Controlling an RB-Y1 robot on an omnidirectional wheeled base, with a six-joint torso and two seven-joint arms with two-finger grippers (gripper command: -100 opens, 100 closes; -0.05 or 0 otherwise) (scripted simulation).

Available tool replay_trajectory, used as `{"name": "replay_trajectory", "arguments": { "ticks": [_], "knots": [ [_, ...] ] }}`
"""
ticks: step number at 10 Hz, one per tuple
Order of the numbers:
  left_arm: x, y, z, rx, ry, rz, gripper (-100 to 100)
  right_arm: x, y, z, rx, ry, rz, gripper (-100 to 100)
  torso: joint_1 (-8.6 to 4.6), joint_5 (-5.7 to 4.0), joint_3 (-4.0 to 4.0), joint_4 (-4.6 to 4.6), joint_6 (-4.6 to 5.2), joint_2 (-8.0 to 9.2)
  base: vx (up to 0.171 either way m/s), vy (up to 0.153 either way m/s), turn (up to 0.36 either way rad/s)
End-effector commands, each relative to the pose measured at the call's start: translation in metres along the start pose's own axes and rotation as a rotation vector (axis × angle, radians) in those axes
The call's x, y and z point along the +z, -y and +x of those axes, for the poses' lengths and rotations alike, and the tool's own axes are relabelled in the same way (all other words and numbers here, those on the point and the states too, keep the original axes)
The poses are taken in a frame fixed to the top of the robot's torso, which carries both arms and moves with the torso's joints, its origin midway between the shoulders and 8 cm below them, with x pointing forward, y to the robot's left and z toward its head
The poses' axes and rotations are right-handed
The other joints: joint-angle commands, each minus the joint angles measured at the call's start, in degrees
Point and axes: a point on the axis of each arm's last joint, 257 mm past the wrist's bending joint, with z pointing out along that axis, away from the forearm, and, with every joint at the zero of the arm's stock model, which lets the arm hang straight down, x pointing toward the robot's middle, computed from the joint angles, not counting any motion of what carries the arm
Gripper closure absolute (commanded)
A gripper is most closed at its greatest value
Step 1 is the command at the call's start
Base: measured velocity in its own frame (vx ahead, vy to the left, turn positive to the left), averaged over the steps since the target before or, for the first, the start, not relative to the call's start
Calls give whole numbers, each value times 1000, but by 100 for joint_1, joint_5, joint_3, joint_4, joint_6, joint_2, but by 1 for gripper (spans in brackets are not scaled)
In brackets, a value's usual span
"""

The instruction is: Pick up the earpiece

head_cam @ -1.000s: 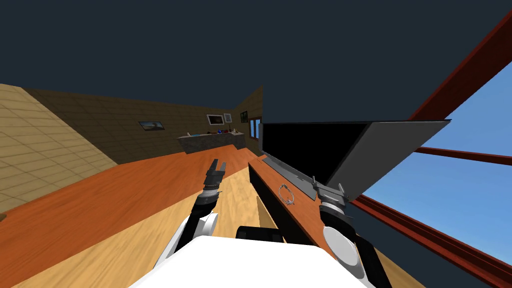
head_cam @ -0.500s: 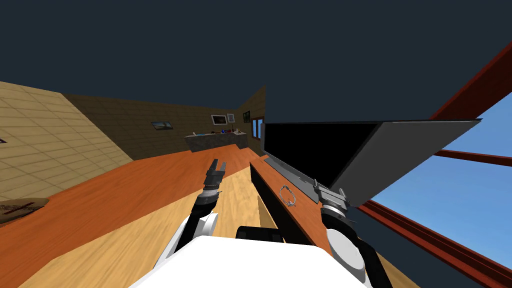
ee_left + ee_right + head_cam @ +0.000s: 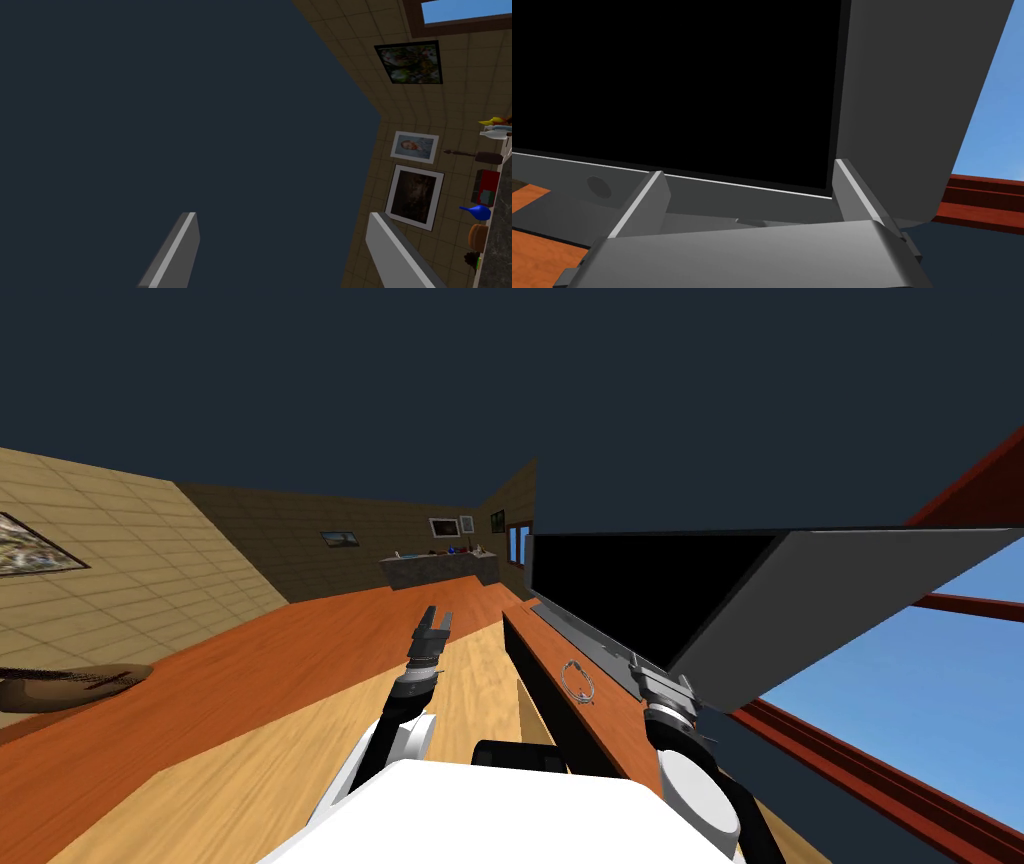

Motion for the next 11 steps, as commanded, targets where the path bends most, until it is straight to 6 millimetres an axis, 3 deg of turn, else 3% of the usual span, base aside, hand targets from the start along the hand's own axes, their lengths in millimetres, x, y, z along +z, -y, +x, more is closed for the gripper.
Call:
{"name": "replay_trajectory", "arguments": {
  "ticks": [1,4,5,8,9,11],
  "knots": [
    [0,0,0,0,0,0,0,-2,-10,-20,38,51,-16,-100,0,0,0,0,0,0,-10,-23,345],
    [0,0,0,0,0,0,0,-3,-12,-30,112,89,-31,-100,-7,-1,1,0,1,1,-7,-22,32],
    [0,0,0,0,0,0,0,-6,-21,-48,133,129,-47,-100,1,0,0,0,1,0,-7,-18,309],
    [0,0,0,0,0,0,0,-8,-23,-58,204,165,-62,-100,-5,-1,0,0,2,1,-8,-21,46],
    [0,0,0,0,0,0,0,-12,-32,-75,227,203,-82,-100,0,0,0,0,1,-1,-14,-19,272],
    [0,0,0,0,0,0,0,-14,-33,-82,282,230,-95,-100,-9,-1,1,1,0,2,-9,-28,95]
  ]
}}
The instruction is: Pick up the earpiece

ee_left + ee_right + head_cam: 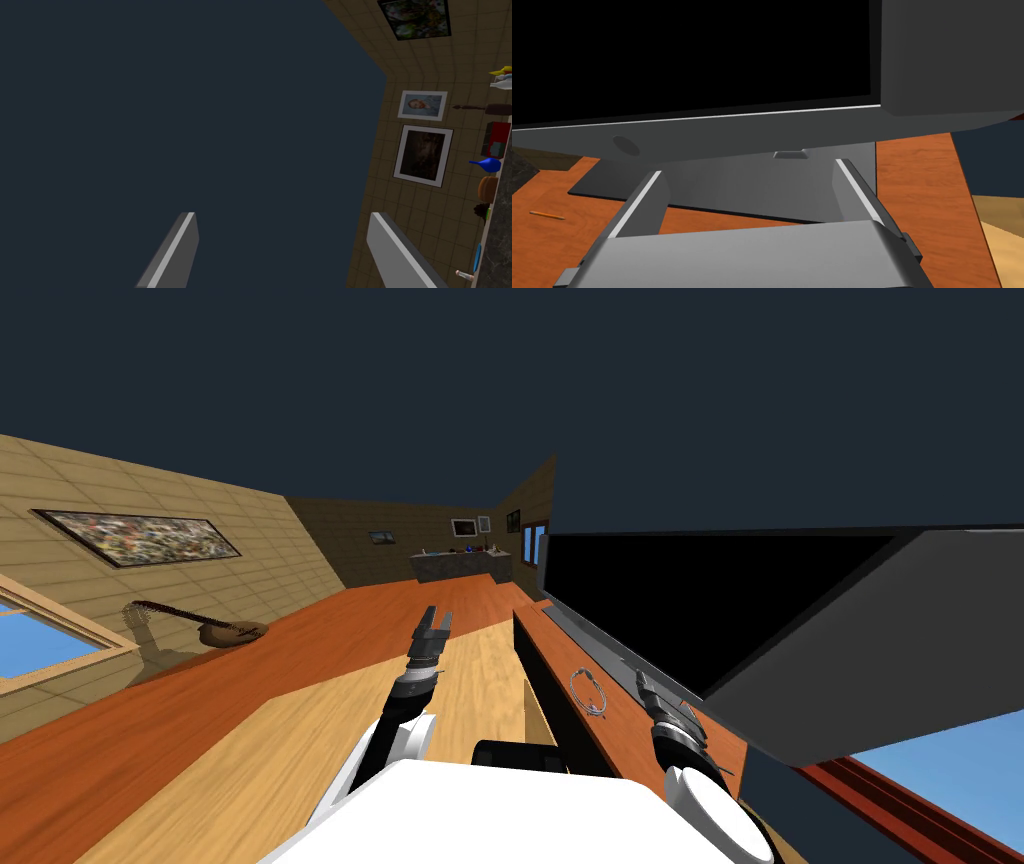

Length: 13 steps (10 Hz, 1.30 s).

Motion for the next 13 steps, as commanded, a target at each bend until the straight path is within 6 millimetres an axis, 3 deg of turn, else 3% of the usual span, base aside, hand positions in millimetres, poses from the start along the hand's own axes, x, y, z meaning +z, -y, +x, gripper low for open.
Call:
{"name": "replay_trajectory", "arguments": {
  "ticks": [1,2,5,6,9,10,13],
  "knots": [
    [0,0,0,0,0,0,0,0,-1,-6,33,17,-7,-100,0,0,0,0,0,0,-3,-7,-28],
    [0,0,0,0,0,0,0,-2,-15,-21,66,56,-33,-100,6,1,-1,0,-1,-2,-16,-16,279],
    [0,0,0,0,0,0,0,-2,-17,-29,126,84,-45,-100,0,0,0,0,1,0,-6,-21,48],
    [0,0,0,0,0,0,0,-5,-31,-43,155,118,-73,-100,7,2,-1,0,0,-2,-12,-13,285],
    [0,0,0,0,0,0,0,-6,-33,-51,217,146,-87,-100,1,0,0,0,1,0,-7,-18,44],
    [0,0,0,0,0,0,0,-10,-46,-66,255,179,-118,-100,7,2,-1,0,0,-2,-9,-19,238],
    [0,0,0,0,0,0,0,-11,-47,-73,307,202,-130,-100,2,1,-1,0,1,-1,-6,-16,57]
  ]
}}
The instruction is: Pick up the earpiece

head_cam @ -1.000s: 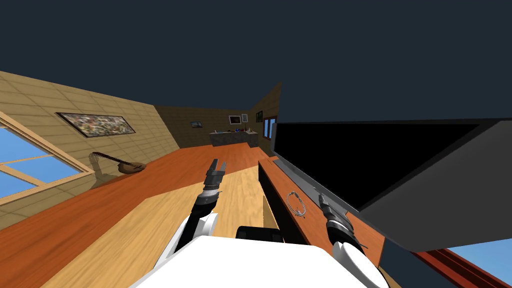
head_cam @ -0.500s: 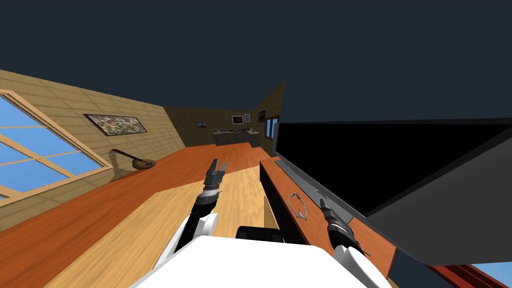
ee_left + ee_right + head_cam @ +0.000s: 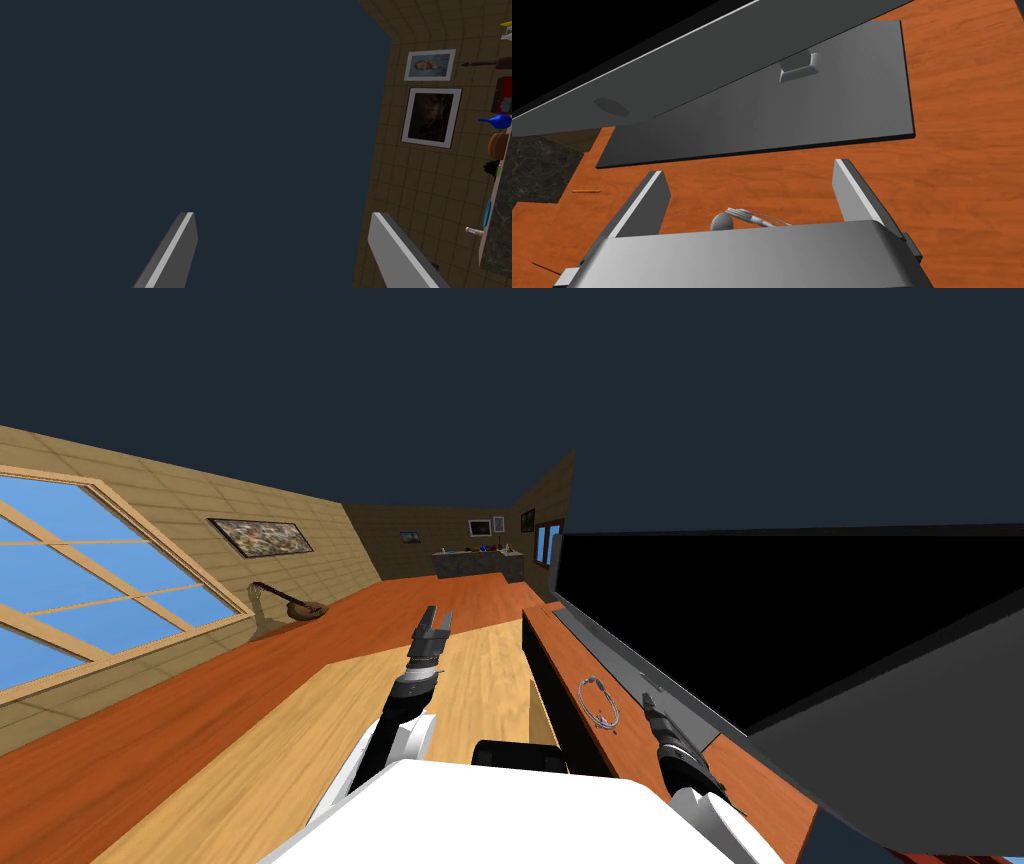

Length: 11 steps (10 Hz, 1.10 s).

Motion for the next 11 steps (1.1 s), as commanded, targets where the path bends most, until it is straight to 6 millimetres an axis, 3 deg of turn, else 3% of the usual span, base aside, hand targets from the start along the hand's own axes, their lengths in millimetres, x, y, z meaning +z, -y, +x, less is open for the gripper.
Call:
{"name": "replay_trajectory", "arguments": {
  "ticks": [1,4,5,7,8,10,11],
  "knots": [
    [0,0,0,0,0,0,0,-1,-17,-12,46,32,-35,-100,0,0,0,0,0,0,-13,-13,325],
    [0,0,0,0,0,0,0,-1,-19,-18,100,55,-46,-100,-5,-1,1,0,1,1,-5,-15,18],
    [0,0,0,0,0,0,0,-3,-35,-29,137,80,-80,-100,1,0,0,0,0,-1,-7,-15,240],
    [0,0,0,0,0,0,0,-3,-36,-34,186,100,-90,-100,-7,-1,1,0,-1,1,-5,-19,81],
    [0,0,0,0,0,0,0,-6,-51,-44,220,120,-122,-100,-4,-1,0,0,1,0,-8,-13,231],
    [0,0,0,0,0,0,0,-7,-52,-50,271,140,-133,-100,-6,-1,1,0,1,1,-6,-16,57],
    [0,0,0,0,0,0,0,-10,-66,-61,307,158,-166,-100,-3,-1,0,0,1,0,-7,-14,208]
  ]
}}
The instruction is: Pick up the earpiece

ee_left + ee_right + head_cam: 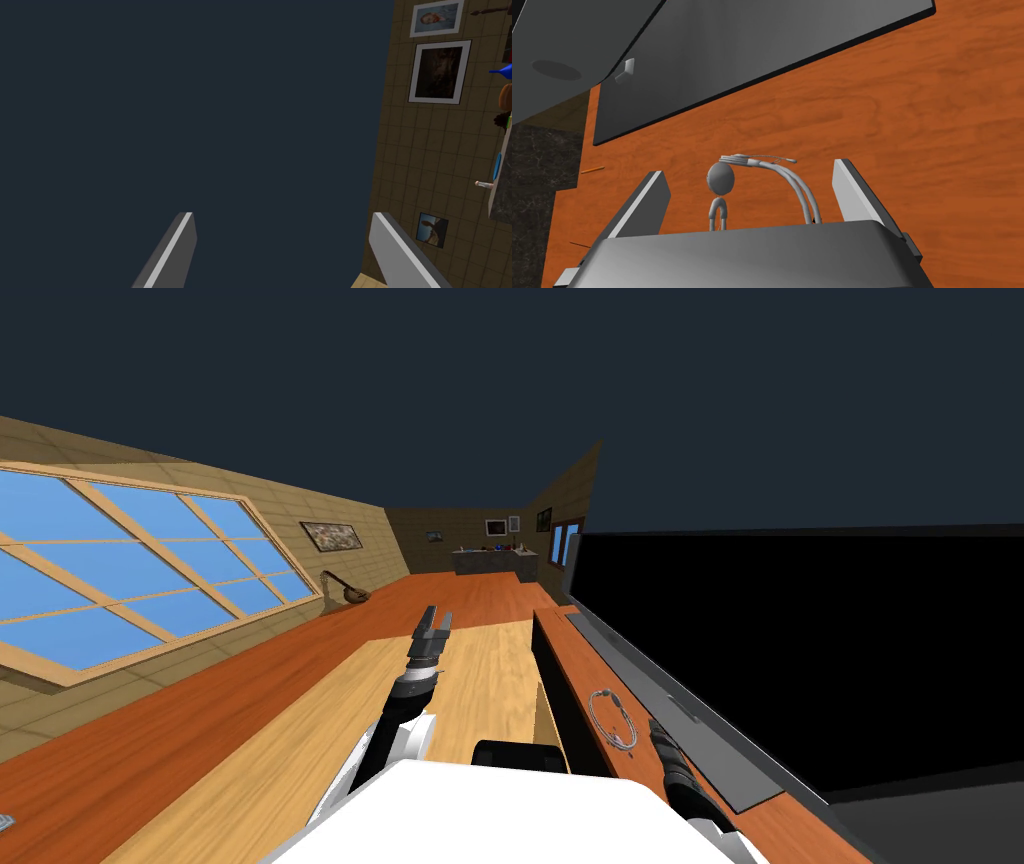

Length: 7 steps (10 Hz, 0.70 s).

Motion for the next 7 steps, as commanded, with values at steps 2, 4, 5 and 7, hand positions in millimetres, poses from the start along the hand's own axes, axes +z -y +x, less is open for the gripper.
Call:
{"name": "replay_trajectory", "arguments": {
  "ticks": [2,4,5,7],
  "knots": [
    [0,0,0,0,0,0,0,0,-7,-8,67,29,-23,-100,-2,0,-1,0,3,-1,-3,-16,63],
    [0,0,0,0,0,0,0,-1,-24,-18,133,55,-61,-100,1,0,-1,0,1,-2,-1,-15,155],
    [0,0,0,0,0,0,0,-1,-24,-19,145,59,-63,-100,-1,0,-1,0,3,-2,-2,-10,9],
    [0,0,0,0,0,0,0,-4,-40,-30,219,86,-101,-100,2,1,-1,0,1,-2,-3,-12,156]
  ]
}}
